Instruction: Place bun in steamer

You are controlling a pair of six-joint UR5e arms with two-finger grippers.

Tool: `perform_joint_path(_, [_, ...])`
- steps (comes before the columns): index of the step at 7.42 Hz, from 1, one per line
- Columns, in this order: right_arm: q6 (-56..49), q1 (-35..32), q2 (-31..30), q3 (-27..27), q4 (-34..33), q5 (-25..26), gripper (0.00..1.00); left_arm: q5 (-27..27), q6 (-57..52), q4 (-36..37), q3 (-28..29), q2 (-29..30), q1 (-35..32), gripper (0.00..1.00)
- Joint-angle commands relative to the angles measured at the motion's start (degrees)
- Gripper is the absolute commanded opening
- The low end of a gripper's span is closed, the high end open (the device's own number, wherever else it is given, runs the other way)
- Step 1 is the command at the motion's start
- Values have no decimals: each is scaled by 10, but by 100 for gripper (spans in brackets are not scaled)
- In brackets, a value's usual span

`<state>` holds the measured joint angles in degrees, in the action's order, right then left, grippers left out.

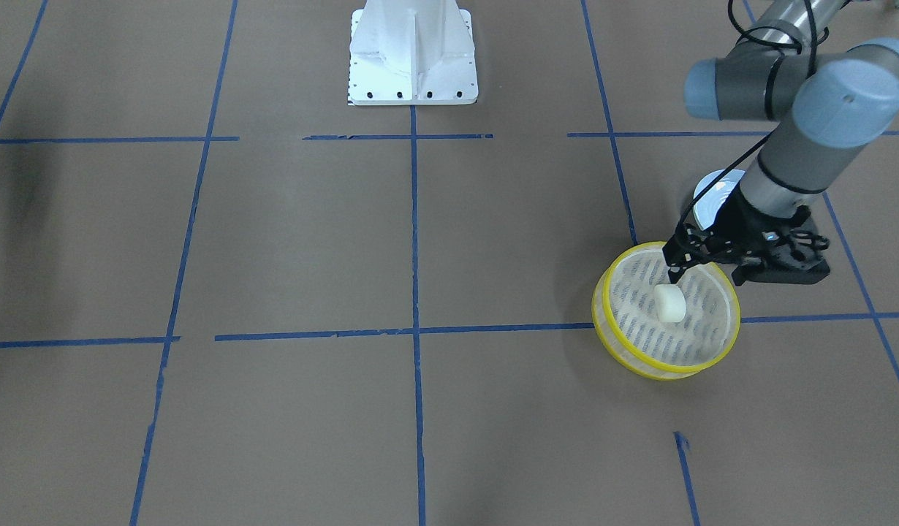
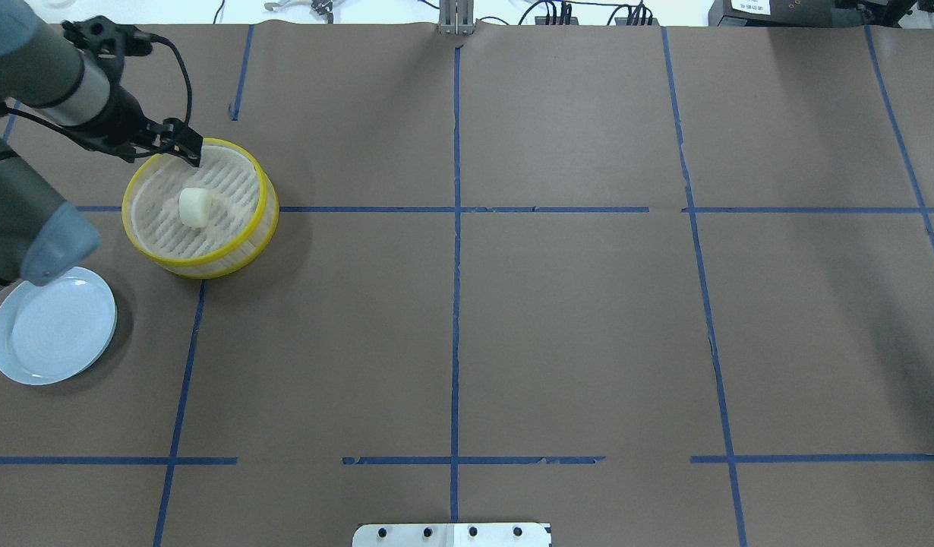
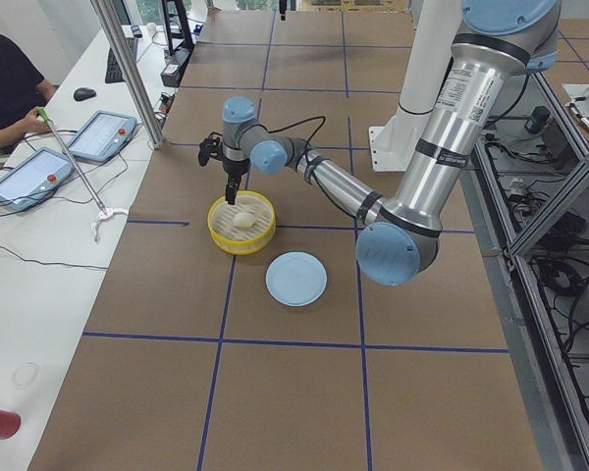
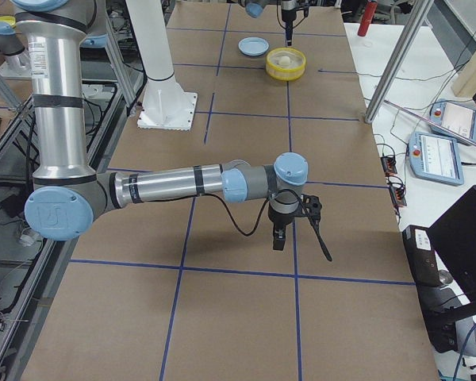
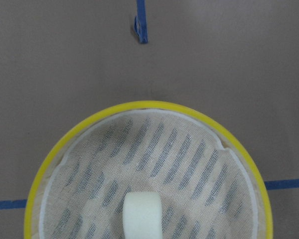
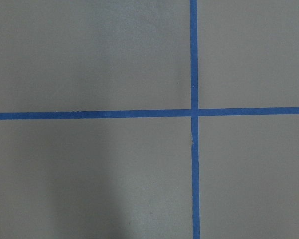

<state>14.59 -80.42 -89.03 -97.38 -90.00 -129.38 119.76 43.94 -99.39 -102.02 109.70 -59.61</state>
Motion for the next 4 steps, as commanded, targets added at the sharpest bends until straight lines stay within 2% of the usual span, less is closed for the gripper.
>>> perform_joint_path(1, [0,0,0,0,0,0,100,6,-16,1,-90,-68,-102,100])
perform_joint_path(2, [0,0,0,0,0,0,100,32,-141,1,-99,-116,-158,100])
perform_joint_path(3, [0,0,0,0,0,0,100,99,-269,2,-71,-152,-208,100])
perform_joint_path(4, [0,0,0,0,0,0,100,120,-331,2,-26,-175,-262,100])
